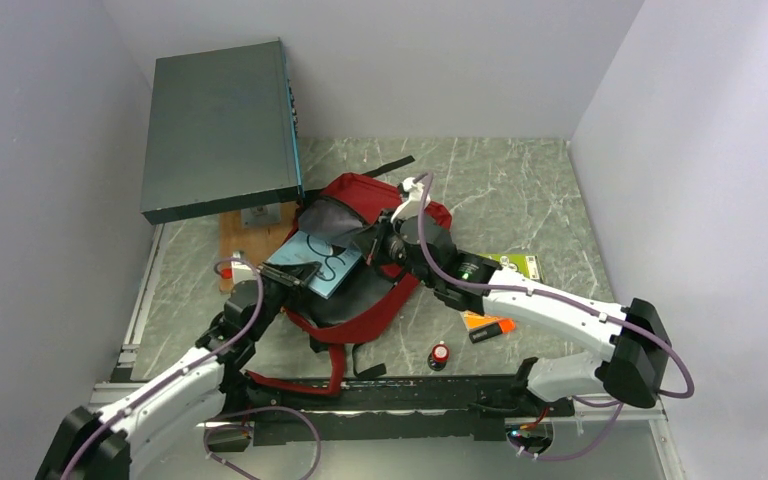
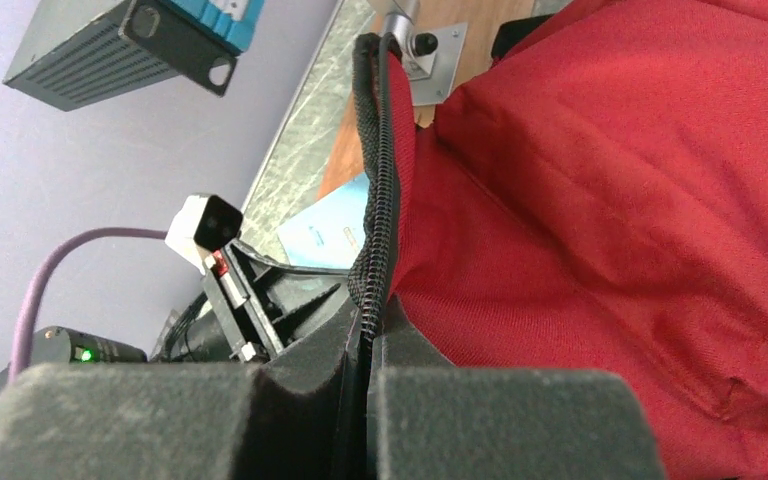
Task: Pack the student bag
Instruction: Place the book in the student bag.
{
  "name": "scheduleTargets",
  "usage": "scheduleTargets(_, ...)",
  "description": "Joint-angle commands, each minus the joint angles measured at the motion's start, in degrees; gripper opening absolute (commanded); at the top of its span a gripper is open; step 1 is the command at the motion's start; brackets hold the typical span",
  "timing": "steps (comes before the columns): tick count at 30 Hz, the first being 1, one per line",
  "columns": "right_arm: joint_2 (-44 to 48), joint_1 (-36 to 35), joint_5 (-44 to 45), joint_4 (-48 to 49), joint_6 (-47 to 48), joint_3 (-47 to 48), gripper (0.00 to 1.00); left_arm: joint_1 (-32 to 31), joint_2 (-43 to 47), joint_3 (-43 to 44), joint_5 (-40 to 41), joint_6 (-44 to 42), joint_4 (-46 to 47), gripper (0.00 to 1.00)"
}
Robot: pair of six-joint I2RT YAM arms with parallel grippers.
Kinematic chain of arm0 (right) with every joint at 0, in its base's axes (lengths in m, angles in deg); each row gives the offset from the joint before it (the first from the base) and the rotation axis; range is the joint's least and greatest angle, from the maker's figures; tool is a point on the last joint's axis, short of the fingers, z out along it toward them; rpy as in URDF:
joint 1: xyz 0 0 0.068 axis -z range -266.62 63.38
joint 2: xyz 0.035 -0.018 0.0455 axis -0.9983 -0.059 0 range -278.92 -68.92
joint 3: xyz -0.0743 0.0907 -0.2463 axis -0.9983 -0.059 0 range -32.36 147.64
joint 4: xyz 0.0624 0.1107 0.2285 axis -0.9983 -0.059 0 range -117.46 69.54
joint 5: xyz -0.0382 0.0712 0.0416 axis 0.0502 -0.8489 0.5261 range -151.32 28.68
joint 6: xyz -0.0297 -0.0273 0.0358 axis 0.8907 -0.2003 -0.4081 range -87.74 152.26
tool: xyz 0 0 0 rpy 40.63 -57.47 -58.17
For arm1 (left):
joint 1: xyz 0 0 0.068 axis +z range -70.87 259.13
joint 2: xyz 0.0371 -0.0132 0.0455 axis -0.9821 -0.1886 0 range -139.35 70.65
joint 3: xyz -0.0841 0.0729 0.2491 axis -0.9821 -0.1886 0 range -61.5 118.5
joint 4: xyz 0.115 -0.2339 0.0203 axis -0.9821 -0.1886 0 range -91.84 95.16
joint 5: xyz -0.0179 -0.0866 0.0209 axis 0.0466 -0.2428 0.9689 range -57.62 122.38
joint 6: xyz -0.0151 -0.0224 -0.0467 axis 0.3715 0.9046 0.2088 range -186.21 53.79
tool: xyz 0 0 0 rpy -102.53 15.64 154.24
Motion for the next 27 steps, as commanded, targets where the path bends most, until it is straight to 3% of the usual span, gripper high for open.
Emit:
scheduleTargets(1,2.2,3.7,-12.4,4.5,0.8,-0.5,0.0,-1.7,-7.0,-0.6,5.2,-1.7,25.6,0.0)
scheduleTargets(8,2.5,5.8,-17.2,0.2,4.8,2.0,0.0,-12.9,-23.9,1.3,20.0,-2.3,41.3,0.0)
scheduleTargets(11,1.9,7.7,-23.6,-0.1,5.0,2.9,0.0,-14.3,-34.0,3.6,21.8,-1.4,49.9,0.0)
scheduleTargets(14,1.3,7.7,-24.9,-1.3,4.5,3.4,0.0,-15.7,-46.5,6.0,26.2,-1.3,63.5,0.0)
scheduleTargets(19,2.5,7.7,-24.3,-1.6,3.9,1.9,0.0,-16.2,-63.9,11.7,30.1,2.1,77.4,0.0)
scheduleTargets(27,2.9,8.0,-21.4,-5.5,5.2,2.5,0.0,-17.5,-62.0,16.6,32.2,8.2,58.6,0.02)
